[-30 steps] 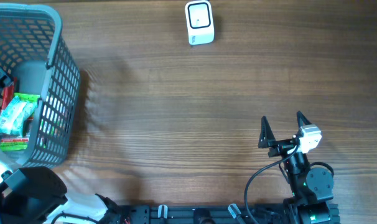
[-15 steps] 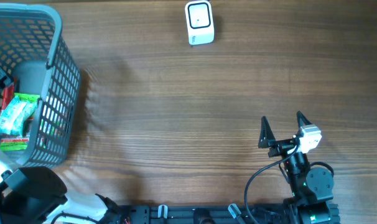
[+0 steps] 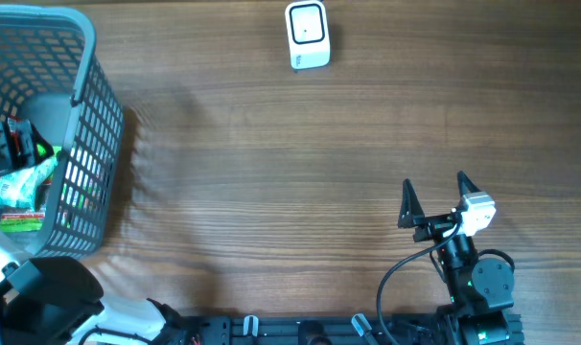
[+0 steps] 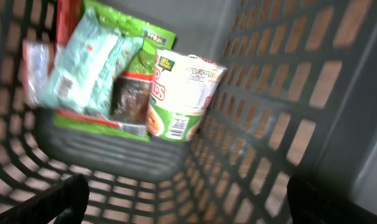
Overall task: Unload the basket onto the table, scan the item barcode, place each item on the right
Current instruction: 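Reach the left gripper into the basket and grasp the noodle cup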
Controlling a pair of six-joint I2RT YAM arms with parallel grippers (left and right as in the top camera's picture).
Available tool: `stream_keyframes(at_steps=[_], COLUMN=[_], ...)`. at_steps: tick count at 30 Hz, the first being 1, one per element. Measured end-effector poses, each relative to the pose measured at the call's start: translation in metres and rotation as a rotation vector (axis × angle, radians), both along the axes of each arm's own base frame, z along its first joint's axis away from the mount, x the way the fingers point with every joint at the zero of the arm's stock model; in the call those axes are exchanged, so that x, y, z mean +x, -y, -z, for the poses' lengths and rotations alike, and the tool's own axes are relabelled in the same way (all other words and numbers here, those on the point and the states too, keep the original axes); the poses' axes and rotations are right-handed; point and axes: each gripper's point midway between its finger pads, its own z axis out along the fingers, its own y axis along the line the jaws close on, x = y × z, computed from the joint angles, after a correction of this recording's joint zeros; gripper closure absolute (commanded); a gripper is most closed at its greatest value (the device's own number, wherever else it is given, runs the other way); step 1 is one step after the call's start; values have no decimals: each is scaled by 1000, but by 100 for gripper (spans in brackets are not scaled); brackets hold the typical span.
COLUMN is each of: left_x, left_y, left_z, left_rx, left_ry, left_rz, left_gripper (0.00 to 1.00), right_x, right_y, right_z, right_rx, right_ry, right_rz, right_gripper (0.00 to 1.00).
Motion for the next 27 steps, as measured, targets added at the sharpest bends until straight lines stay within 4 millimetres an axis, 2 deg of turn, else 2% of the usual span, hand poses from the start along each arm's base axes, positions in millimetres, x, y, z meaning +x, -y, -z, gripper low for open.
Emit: stream_keyframes(at_steps=[5, 8, 17, 27], left_x=[-6, -2, 13, 40], left_y=[-15, -23, -27, 6], left_z=[9, 20, 84, 120], left_rx=[41, 61, 38, 25], left_ry=[5, 16, 39, 50], left_rz=[108, 149, 194, 294], left_gripper=[0, 0, 0, 0], right_x=[0, 0, 0, 0], right_y=[0, 0, 0, 0], right_z=[0, 0, 0, 0], right_rx=[0, 0, 0, 0], right_ry=[0, 0, 0, 0], right_rz=[0, 0, 0, 0], right_gripper=[0, 0, 0, 0])
